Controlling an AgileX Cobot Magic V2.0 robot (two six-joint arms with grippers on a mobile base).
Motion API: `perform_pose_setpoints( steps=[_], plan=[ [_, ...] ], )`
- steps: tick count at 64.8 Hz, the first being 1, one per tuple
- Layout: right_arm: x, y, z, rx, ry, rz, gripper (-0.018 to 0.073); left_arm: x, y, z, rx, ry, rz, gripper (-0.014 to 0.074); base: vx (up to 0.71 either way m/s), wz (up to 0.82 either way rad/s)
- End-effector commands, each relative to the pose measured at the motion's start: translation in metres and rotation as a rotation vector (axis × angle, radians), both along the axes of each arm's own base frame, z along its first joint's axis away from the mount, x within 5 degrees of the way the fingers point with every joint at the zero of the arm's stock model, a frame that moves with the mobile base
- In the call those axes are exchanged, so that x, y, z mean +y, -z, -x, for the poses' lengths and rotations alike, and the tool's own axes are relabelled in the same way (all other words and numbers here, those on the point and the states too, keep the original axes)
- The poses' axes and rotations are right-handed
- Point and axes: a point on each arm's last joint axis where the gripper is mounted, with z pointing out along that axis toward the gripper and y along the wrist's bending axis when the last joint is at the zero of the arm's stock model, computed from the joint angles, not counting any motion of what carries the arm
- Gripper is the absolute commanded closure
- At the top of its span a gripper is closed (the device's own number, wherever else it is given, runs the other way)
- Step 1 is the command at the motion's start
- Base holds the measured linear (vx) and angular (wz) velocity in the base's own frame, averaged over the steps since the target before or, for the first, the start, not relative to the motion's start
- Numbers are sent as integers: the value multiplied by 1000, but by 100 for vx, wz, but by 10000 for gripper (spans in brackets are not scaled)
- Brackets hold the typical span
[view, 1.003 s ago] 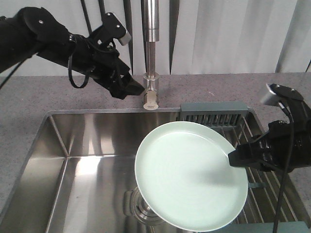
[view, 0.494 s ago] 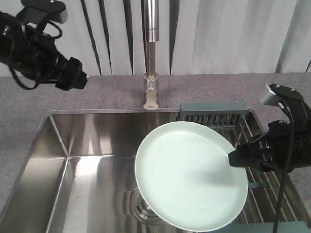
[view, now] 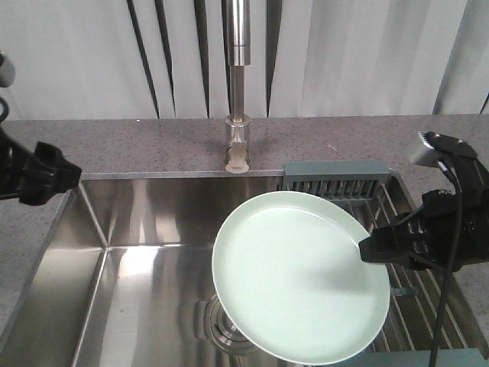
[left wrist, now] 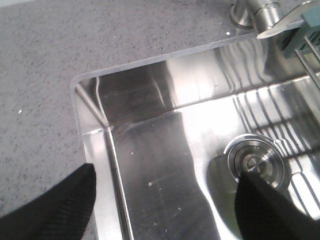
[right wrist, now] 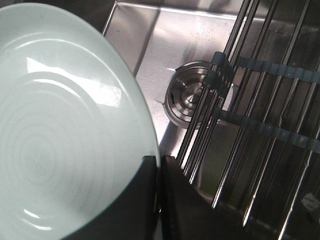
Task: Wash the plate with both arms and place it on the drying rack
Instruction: 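Withdraw the left gripper away from the faucet out of view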
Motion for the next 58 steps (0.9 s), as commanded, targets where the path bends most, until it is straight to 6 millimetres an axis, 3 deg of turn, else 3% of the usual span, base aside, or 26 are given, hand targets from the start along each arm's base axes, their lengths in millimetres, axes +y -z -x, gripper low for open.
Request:
perform_pose_setpoints(
  steps=[1, 32, 44, 58],
  plan=[
    [1, -16, 0, -66, 15, -43, 568, 11, -15, 20, -117, -58, 60, 64, 0, 0],
    [1, -16, 0, -66, 15, -43, 568, 30, 12, 98, -175, -112, 115, 64, 0, 0],
    [1, -16, 0, -66, 15, -43, 568, 33, 12, 113, -218, -110, 125, 64, 0, 0],
    [1, -16, 0, -66, 15, -43, 568, 33, 12, 115, -217, -109, 125, 64, 0, 0]
  ],
)
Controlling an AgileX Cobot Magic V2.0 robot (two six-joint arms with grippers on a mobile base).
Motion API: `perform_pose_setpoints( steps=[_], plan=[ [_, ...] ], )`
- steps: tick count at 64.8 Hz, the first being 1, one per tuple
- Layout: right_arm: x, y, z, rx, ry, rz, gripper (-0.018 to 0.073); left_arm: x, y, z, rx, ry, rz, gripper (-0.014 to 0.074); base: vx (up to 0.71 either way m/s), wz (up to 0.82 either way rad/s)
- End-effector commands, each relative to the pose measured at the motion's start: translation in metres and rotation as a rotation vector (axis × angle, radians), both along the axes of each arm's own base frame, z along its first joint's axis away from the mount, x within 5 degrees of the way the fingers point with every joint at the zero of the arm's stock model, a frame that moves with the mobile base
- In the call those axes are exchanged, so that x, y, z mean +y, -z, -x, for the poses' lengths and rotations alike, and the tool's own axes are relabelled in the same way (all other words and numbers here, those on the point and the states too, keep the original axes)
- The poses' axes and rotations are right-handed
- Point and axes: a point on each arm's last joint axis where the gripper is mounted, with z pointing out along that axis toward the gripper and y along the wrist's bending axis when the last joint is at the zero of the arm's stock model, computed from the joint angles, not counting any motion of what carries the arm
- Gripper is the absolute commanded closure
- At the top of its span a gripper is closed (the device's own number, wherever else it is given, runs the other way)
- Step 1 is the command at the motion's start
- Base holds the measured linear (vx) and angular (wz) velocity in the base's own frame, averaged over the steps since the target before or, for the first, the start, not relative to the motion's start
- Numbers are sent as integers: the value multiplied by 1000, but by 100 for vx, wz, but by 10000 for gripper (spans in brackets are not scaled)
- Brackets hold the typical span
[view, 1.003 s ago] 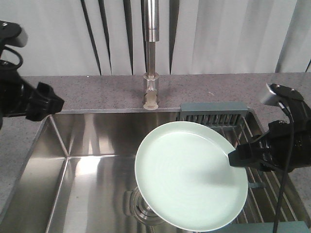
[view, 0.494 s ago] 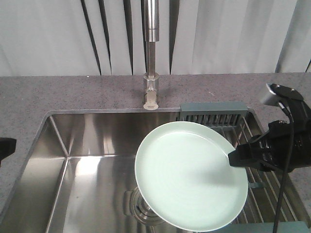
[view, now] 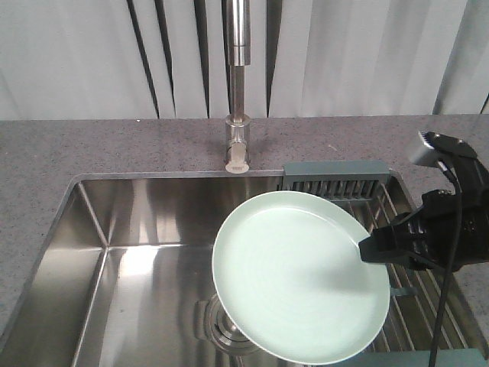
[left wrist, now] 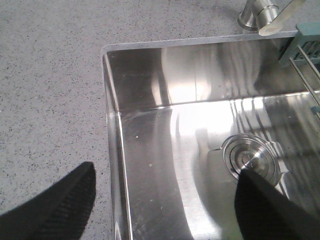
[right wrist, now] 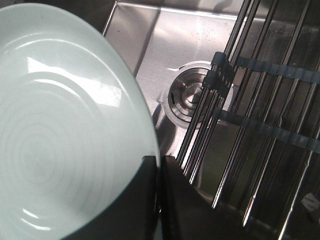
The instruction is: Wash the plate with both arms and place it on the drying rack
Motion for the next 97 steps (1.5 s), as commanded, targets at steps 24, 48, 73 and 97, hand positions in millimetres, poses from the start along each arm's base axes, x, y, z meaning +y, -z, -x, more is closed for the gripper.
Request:
perform_pose_setpoints(
  steps=[24, 48, 73, 97],
  plan=[
    [2, -17, -1, -80, 20, -47, 568, -1, -11, -2, -73, -7, 27, 64, 0, 0],
    [-6, -10, 0, -115, -62, 112, 564, -1, -11, -2, -73, -7, 27, 64, 0, 0],
    [11, -13, -3, -171, -152, 115, 564, -1, -11, -2, -73, -7, 27, 64, 0, 0],
    [78, -25, -53, -185, -307, 130, 564, -1, -11, -2, -72, -7, 31, 64, 0, 0]
  ],
)
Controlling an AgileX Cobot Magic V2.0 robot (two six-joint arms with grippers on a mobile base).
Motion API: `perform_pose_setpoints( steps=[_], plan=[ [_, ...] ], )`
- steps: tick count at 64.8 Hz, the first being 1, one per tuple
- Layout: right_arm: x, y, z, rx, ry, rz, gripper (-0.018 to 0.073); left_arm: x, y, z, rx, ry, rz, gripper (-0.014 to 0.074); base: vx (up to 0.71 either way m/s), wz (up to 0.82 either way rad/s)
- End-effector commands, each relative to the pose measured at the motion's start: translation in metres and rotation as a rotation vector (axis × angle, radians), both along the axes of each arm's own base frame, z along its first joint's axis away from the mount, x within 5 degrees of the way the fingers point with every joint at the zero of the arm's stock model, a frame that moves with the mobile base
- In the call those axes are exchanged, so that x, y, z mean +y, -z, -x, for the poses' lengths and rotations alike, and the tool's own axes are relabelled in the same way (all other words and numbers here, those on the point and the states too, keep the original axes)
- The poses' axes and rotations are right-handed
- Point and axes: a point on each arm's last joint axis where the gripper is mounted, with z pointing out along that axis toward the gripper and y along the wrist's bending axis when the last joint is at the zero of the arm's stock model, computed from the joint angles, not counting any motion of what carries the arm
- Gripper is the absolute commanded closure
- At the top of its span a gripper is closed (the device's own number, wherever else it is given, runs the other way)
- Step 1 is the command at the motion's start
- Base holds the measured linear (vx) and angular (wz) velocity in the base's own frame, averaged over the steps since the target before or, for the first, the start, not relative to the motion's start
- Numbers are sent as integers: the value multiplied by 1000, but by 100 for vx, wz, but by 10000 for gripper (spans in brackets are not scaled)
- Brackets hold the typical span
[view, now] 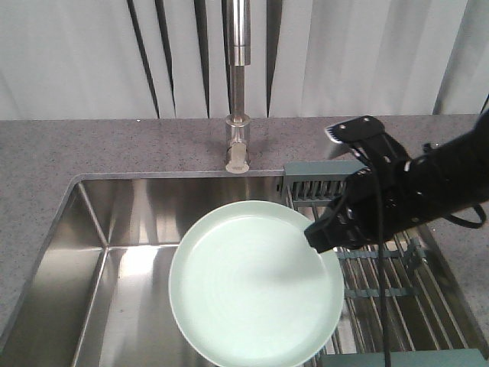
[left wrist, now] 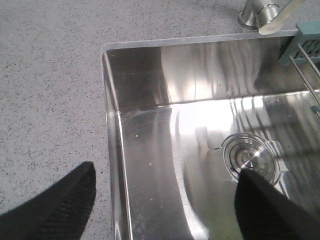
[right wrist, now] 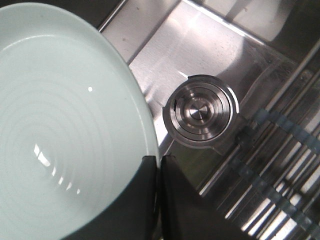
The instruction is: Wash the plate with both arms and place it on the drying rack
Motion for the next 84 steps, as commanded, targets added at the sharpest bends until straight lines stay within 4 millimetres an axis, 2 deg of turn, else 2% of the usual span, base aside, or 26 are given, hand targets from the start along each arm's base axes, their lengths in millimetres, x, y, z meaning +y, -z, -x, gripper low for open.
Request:
perform_pose_setpoints(
  steps=[1, 18, 26, 34, 44, 50, 64, 84],
  plan=[
    [16, -22, -15, -77, 0, -49, 564, -1, -11, -3, -75, -7, 30, 64, 0, 0],
    [32, -25, -60, -88, -3, -44, 564, -1, -11, -3, -75, -7, 30, 64, 0, 0],
    [30, -31, -79, -99, 23, -58, 563, -1, -11, -3, -75, -7, 30, 64, 0, 0],
    [14, -37, -92, -100, 67, -64, 561, -1, -11, -3, -75, -7, 30, 64, 0, 0],
    [-13, -37, -96, -68, 114, -48, 561, -1, -11, -3, -75, -7, 30, 64, 0, 0],
    [-24, -38, -93, -79, 144, -34, 561, -1, -11, -2, -74, -7, 30, 64, 0, 0],
    [-49, -24, -66, -65, 228, -23, 561, -1, -11, -2, -74, -7, 30, 64, 0, 0],
    [-54, -16, -19, -57, 238, -6, 561, -1, -11, -2, -72, -6, 30, 64, 0, 0]
  ],
)
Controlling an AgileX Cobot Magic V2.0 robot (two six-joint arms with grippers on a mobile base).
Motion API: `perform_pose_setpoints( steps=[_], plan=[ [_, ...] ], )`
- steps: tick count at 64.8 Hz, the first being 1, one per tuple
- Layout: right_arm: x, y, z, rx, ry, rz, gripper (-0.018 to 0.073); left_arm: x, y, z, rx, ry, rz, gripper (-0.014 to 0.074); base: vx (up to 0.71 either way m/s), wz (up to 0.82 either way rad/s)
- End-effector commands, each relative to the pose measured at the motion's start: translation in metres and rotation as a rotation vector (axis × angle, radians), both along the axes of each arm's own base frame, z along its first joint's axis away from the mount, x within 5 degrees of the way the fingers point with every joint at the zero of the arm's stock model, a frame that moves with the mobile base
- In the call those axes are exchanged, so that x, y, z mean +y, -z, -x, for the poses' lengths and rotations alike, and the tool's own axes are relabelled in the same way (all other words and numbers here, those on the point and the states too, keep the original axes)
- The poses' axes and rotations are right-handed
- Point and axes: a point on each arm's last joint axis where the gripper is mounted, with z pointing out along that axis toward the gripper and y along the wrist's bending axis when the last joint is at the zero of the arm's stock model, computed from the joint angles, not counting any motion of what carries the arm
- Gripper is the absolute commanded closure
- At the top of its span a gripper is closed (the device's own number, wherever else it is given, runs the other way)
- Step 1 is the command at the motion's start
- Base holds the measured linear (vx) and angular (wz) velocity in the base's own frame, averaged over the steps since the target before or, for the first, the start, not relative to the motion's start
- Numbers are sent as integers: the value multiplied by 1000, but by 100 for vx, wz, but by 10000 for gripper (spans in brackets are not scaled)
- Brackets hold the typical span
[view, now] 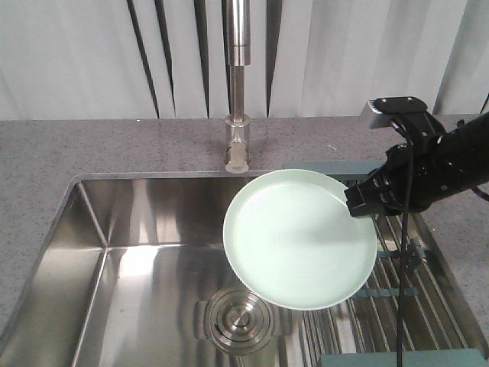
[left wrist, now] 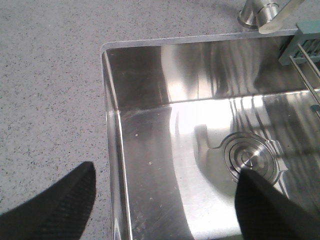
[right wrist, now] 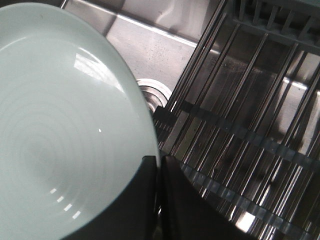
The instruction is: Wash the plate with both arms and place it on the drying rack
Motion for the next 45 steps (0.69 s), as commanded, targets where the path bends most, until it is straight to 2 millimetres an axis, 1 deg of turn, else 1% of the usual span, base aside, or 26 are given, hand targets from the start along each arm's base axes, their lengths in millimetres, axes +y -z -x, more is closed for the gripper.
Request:
perform_pose_setpoints(
  steps=[1, 9, 18, 36, 42, 45],
  plan=[
    [1, -19, 14, -89, 11, -28, 561, -1, -11, -3, -75, -7, 28, 64, 0, 0],
    [6, -14, 26, -72, -6, -24, 561, -1, -11, -3, -75, -7, 28, 64, 0, 0],
    [19, -7, 36, -51, -41, -28, 561, -1, -11, -3, -75, -7, 28, 64, 0, 0],
    [54, -9, 43, -92, -107, -54, 561, -1, -11, -3, -75, -7, 28, 64, 0, 0],
    [66, -14, 40, -96, -124, -69, 561, -1, -11, -3, -75, -7, 28, 64, 0, 0],
    [73, -17, 35, -98, -136, -73, 561, -1, -11, -3, -75, -7, 28, 64, 0, 0]
  ],
)
